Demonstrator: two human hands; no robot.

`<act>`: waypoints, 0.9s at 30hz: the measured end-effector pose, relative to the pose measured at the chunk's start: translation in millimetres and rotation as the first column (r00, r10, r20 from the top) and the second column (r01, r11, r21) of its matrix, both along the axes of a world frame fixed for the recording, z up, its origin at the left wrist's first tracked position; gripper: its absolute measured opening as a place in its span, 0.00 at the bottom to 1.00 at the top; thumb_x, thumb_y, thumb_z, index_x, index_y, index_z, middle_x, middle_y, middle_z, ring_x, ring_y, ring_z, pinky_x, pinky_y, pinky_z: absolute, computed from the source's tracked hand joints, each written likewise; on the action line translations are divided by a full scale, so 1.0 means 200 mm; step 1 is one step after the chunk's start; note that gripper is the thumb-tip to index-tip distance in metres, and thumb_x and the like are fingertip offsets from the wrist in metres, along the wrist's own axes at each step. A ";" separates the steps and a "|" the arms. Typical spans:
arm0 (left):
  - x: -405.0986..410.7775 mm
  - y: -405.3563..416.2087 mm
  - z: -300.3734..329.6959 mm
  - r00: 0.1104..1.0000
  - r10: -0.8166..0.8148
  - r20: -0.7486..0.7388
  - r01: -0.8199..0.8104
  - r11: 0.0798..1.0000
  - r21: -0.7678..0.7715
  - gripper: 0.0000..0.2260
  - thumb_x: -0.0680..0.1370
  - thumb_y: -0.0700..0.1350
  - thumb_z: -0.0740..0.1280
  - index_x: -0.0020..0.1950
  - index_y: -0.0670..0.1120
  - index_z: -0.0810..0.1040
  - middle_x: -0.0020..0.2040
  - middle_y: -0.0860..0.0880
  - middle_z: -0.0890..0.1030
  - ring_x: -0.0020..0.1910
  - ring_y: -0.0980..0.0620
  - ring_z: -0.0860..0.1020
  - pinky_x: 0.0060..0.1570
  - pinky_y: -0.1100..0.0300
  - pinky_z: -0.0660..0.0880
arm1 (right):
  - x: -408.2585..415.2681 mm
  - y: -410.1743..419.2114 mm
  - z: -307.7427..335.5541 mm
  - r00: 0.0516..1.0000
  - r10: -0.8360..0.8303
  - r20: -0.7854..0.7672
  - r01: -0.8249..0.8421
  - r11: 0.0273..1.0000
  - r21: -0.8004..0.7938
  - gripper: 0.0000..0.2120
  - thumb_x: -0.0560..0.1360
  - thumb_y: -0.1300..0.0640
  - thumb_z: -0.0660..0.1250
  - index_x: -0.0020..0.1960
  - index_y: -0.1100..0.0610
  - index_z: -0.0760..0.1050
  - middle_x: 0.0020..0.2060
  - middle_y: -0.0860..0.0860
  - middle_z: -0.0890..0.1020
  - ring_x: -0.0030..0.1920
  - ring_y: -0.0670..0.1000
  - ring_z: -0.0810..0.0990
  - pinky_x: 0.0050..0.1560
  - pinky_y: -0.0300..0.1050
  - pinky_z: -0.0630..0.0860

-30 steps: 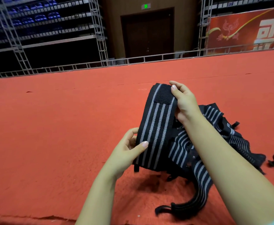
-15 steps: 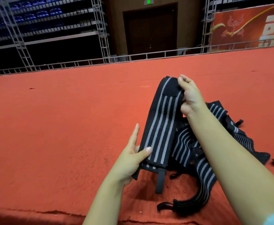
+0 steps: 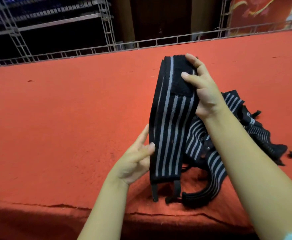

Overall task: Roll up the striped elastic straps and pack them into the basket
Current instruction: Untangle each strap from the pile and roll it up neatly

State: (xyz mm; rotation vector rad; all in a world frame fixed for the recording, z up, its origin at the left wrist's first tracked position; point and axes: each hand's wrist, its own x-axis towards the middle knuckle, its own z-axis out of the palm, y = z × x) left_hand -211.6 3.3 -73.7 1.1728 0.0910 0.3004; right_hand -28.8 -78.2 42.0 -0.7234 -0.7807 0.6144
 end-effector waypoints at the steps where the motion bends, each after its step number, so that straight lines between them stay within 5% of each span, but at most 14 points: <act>1: 0.01 0.00 0.03 0.999 -0.017 0.035 0.018 0.999 -0.039 0.36 0.72 0.51 0.76 0.77 0.50 0.64 0.71 0.39 0.72 0.66 0.42 0.74 0.64 0.45 0.72 | -0.03 -0.01 -0.01 0.999 0.034 0.039 -0.034 0.999 0.004 0.19 0.78 0.70 0.58 0.62 0.51 0.70 0.56 0.52 0.77 0.49 0.51 0.81 0.48 0.48 0.81; 6: 0.06 0.06 0.19 0.988 0.095 0.120 -0.062 0.965 -0.256 0.43 0.71 0.64 0.70 0.76 0.38 0.63 0.74 0.34 0.65 0.73 0.36 0.65 0.72 0.38 0.60 | -0.18 -0.08 -0.16 0.956 0.211 0.205 -0.198 0.977 -0.083 0.21 0.74 0.69 0.63 0.61 0.49 0.73 0.53 0.48 0.81 0.51 0.46 0.81 0.49 0.41 0.78; 8: 0.07 0.08 0.26 0.978 0.176 0.112 -0.138 0.949 -0.285 0.39 0.72 0.65 0.64 0.71 0.36 0.70 0.71 0.32 0.69 0.69 0.36 0.71 0.69 0.39 0.66 | -0.21 -0.12 -0.26 0.913 0.287 0.289 -0.246 0.954 -0.168 0.21 0.73 0.67 0.65 0.60 0.48 0.75 0.55 0.46 0.81 0.54 0.46 0.80 0.52 0.40 0.77; 12: 0.06 0.07 0.33 0.949 0.316 -0.002 -0.314 0.944 -0.104 0.27 0.76 0.58 0.60 0.61 0.37 0.78 0.55 0.36 0.82 0.53 0.41 0.82 0.55 0.47 0.79 | -0.24 -0.20 -0.44 0.845 0.379 0.376 -0.243 0.900 -0.361 0.18 0.75 0.70 0.65 0.57 0.50 0.78 0.54 0.44 0.81 0.56 0.45 0.79 0.55 0.39 0.75; 15: 0.06 0.02 0.27 0.897 0.442 -0.021 -0.435 0.890 0.137 0.12 0.79 0.44 0.64 0.58 0.39 0.78 0.50 0.41 0.84 0.50 0.43 0.82 0.48 0.53 0.81 | -0.24 -0.24 -0.51 0.895 0.331 0.299 -0.202 0.898 -0.392 0.08 0.73 0.63 0.69 0.46 0.50 0.81 0.42 0.44 0.82 0.45 0.43 0.79 0.47 0.36 0.75; 17: 0.05 -0.02 0.21 0.889 0.455 0.052 -0.456 0.865 0.211 0.12 0.77 0.42 0.67 0.59 0.40 0.77 0.53 0.43 0.83 0.52 0.45 0.82 0.50 0.54 0.80 | -0.22 -0.24 -0.53 0.948 0.279 0.152 -0.210 0.909 -0.360 0.02 0.70 0.57 0.69 0.42 0.51 0.80 0.40 0.48 0.80 0.43 0.47 0.78 0.44 0.41 0.76; 19: 0.04 -0.06 0.18 0.889 0.444 0.113 -0.458 0.863 0.213 0.12 0.75 0.43 0.66 0.58 0.43 0.78 0.52 0.46 0.84 0.51 0.49 0.82 0.50 0.57 0.79 | -0.22 -0.24 -0.51 0.965 0.263 0.011 -0.243 0.906 -0.348 0.08 0.71 0.54 0.66 0.47 0.56 0.76 0.42 0.52 0.80 0.42 0.50 0.78 0.42 0.43 0.76; 22: 0.00 -0.12 0.16 0.908 0.402 0.119 -0.419 0.879 0.229 0.11 0.73 0.41 0.66 0.54 0.46 0.79 0.48 0.49 0.85 0.48 0.52 0.83 0.46 0.60 0.79 | -0.22 -0.23 -0.47 0.958 0.260 -0.120 -0.286 0.873 -0.396 0.29 0.76 0.42 0.60 0.61 0.67 0.72 0.48 0.58 0.83 0.47 0.55 0.82 0.48 0.49 0.78; 25: -0.01 -0.14 0.14 0.934 0.346 0.087 -0.356 0.885 0.299 0.12 0.73 0.40 0.66 0.56 0.46 0.79 0.48 0.50 0.85 0.49 0.53 0.83 0.46 0.62 0.78 | -0.23 -0.22 -0.45 0.972 0.228 -0.056 -0.227 0.857 -0.462 0.40 0.73 0.30 0.47 0.64 0.60 0.76 0.56 0.59 0.82 0.58 0.59 0.80 0.60 0.55 0.76; 27: -0.02 -0.15 0.12 0.949 0.310 0.062 -0.311 0.885 0.347 0.14 0.73 0.39 0.65 0.58 0.46 0.78 0.50 0.52 0.85 0.50 0.55 0.82 0.48 0.64 0.77 | -0.24 -0.22 -0.44 0.984 0.177 -0.034 -0.173 0.879 -0.444 0.38 0.71 0.30 0.50 0.62 0.57 0.78 0.55 0.57 0.83 0.58 0.57 0.81 0.59 0.53 0.76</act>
